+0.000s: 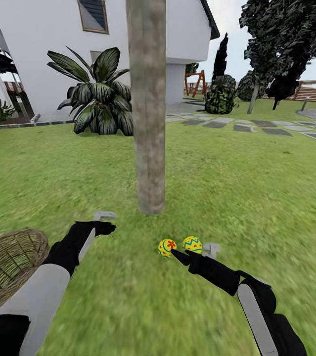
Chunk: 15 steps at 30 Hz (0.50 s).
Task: Take the three Easter eggs out of the wicker basket on the lawn in the garden, then place them on the lawn next to a single tree (choose any tree) so that all three eggs are next to the same tree and none are left in the basket.
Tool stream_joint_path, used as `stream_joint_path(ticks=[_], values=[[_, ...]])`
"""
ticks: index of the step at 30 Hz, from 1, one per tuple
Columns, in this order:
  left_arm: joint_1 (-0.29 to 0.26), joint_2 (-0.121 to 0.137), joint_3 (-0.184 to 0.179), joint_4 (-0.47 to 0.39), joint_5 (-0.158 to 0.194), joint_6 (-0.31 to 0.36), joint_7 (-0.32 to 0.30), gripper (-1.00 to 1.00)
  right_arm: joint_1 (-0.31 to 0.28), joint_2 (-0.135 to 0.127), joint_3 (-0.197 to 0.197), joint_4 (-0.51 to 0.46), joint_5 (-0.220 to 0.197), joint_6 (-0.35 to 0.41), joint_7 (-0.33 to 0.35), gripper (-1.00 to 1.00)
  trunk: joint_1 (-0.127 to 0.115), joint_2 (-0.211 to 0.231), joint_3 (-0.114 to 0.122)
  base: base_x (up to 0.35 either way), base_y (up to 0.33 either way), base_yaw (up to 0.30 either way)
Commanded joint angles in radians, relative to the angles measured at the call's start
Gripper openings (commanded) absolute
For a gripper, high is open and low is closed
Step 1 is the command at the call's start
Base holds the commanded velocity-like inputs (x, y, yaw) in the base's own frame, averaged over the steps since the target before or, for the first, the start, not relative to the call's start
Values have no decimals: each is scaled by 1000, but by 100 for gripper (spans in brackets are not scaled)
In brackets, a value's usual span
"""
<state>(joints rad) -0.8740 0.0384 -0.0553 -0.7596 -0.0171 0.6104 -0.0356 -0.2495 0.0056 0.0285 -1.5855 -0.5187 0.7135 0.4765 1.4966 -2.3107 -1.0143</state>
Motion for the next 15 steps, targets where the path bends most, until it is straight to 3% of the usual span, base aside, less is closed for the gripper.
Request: stream_joint_path(ticks=[1,9,15], values=[[0,1,-3,-20,-3,6,-3,100,-1,0,-1,-1,-3,7,1,100,-4,7,3,-1,0,229],[4,6,-2,-151,1,47,-3,100,0,0,0,-1,-3,6,1,100,-35,63,36,0,0,229],[9,8,0,-201,2,63,-3,100,-1,0,2,-1,-3,6,1,100,-58,105,61,0,0,229]])
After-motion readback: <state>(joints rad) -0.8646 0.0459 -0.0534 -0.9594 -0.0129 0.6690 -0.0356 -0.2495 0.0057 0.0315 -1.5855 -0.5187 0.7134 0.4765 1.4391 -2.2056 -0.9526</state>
